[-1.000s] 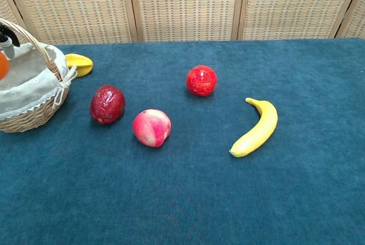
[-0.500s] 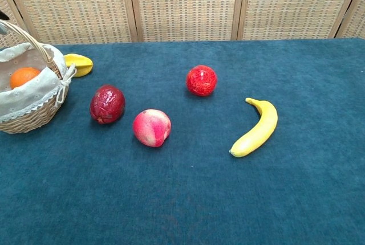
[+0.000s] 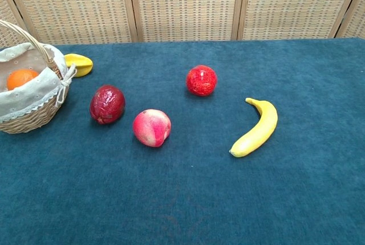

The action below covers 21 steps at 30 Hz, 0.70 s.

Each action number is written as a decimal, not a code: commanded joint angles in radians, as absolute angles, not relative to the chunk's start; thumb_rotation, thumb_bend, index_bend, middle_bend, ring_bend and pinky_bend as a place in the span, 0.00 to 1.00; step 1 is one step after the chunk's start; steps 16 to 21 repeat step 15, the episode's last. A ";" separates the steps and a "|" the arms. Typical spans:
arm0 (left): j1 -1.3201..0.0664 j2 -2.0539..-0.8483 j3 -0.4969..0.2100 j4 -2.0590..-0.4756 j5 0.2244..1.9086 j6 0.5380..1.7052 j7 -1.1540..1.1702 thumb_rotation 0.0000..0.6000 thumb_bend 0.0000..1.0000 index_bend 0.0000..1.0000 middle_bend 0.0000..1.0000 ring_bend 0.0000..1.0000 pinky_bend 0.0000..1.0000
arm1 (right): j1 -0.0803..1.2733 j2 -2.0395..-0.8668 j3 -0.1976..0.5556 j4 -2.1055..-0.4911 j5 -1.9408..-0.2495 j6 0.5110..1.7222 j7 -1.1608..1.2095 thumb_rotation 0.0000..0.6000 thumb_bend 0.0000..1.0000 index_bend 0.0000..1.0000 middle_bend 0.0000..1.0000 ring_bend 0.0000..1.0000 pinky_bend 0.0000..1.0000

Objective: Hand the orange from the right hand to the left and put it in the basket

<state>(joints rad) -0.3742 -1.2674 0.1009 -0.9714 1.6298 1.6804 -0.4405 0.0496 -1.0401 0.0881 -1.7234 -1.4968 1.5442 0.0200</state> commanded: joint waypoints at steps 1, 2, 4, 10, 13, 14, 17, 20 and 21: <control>-0.238 -1.038 0.087 -1.615 1.429 1.583 -0.077 1.00 0.00 0.00 0.00 0.00 0.00 | 0.042 -1.037 0.086 -1.731 -1.510 1.563 0.011 1.00 0.00 0.00 0.00 0.00 0.00; -0.226 -1.035 0.086 -1.655 1.416 1.587 -0.047 1.00 0.00 0.00 0.00 0.00 0.00 | 0.041 -1.037 0.086 -1.734 -1.513 1.566 0.010 1.00 0.00 0.00 0.00 0.00 0.00; -0.204 -1.035 0.087 -1.725 1.400 1.595 0.011 1.00 0.00 0.00 0.00 0.00 0.00 | 0.039 -1.035 0.085 -1.736 -1.517 1.570 0.012 1.00 0.00 0.00 0.00 0.00 0.00; -0.151 -1.084 0.084 -1.793 1.417 1.635 0.125 1.00 0.00 0.00 0.00 0.00 0.00 | 0.036 -1.030 0.086 -1.734 -1.521 1.573 0.028 1.00 0.00 0.00 0.00 0.00 0.00; -0.141 -1.104 0.072 -1.787 1.426 1.639 0.144 1.00 0.00 0.00 0.00 0.00 0.00 | 0.034 -1.029 0.087 -1.732 -1.521 1.575 0.035 1.00 0.00 0.00 0.00 0.00 0.00; -0.139 -1.111 0.067 -1.781 1.428 1.636 0.145 1.00 0.00 0.00 0.00 0.00 0.00 | 0.034 -1.028 0.088 -1.731 -1.520 1.575 0.036 1.00 0.00 0.00 0.00 0.00 0.00; -0.137 -1.115 0.063 -1.777 1.428 1.634 0.145 1.00 0.00 0.00 0.00 0.00 0.00 | 0.033 -1.028 0.088 -1.731 -1.520 1.576 0.036 1.00 0.00 0.00 0.00 0.00 0.00; -0.137 -1.115 0.063 -1.777 1.428 1.634 0.145 1.00 0.00 0.00 0.00 0.00 0.00 | 0.033 -1.028 0.088 -1.731 -1.520 1.576 0.036 1.00 0.00 0.00 0.00 0.00 0.00; -0.137 -1.115 0.063 -1.777 1.428 1.634 0.145 1.00 0.00 0.00 0.00 0.00 0.00 | 0.033 -1.028 0.088 -1.731 -1.520 1.576 0.036 1.00 0.00 0.00 0.00 0.00 0.00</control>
